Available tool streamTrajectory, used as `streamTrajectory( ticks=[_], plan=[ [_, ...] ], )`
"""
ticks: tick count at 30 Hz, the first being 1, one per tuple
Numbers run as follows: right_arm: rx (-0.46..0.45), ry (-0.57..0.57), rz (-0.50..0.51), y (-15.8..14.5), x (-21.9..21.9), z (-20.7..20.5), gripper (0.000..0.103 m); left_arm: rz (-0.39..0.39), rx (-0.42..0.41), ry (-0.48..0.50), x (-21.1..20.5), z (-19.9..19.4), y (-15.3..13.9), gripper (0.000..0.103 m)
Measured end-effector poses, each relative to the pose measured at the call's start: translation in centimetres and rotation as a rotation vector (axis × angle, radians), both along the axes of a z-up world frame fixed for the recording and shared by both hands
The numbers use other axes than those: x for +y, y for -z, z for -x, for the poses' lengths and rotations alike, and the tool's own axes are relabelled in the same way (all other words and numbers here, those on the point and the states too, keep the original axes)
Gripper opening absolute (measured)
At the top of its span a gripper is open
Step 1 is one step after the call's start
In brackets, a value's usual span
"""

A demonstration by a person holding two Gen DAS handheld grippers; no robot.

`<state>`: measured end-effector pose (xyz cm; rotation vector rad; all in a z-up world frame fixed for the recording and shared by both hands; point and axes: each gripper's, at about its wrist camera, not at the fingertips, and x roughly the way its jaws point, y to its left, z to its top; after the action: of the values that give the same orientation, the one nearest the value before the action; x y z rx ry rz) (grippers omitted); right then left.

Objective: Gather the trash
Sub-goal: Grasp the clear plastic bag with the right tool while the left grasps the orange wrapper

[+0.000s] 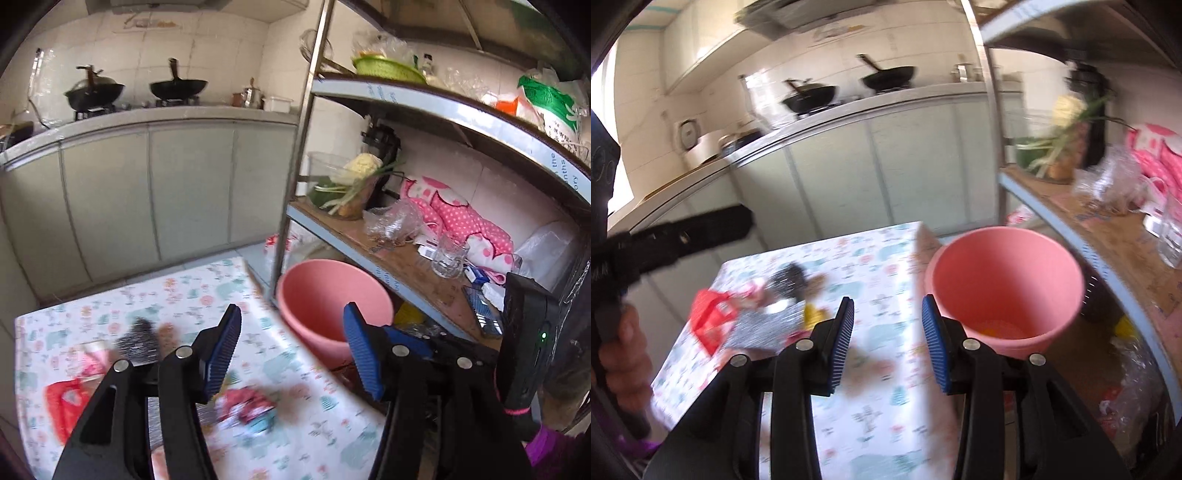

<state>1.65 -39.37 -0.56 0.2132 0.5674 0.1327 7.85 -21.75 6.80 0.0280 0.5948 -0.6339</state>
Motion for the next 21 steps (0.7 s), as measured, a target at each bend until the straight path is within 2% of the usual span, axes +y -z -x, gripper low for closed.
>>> streamTrajectory(
  ticks=[7, 11, 16, 21],
  plan=[
    [0.047, -0.163, -0.002, 0.3, 4.4, 0.7, 0.039, -0.042, -0.001, -0.135, 10.8, 2.6, 0.5, 0.061],
    [0.134, -0.306, -0.047, 1.2, 6.4, 0.8, 0.039, -0.064, 0.066, -0.193, 15.5, 4.4, 3.1, 0.063],
    [0.229, -0.486, -0.007, 2.4, 10.2, 1.5, 0.039, -0.039, 0.171, -0.239, 18.5, 5.6, 6.8, 0.063],
    [0.317, -0.644, 0.009, 3.5, 13.9, 1.7, 0.039, -0.033, 0.204, -0.243, 19.0, 6.0, 8.8, 0.063]
  ],
)
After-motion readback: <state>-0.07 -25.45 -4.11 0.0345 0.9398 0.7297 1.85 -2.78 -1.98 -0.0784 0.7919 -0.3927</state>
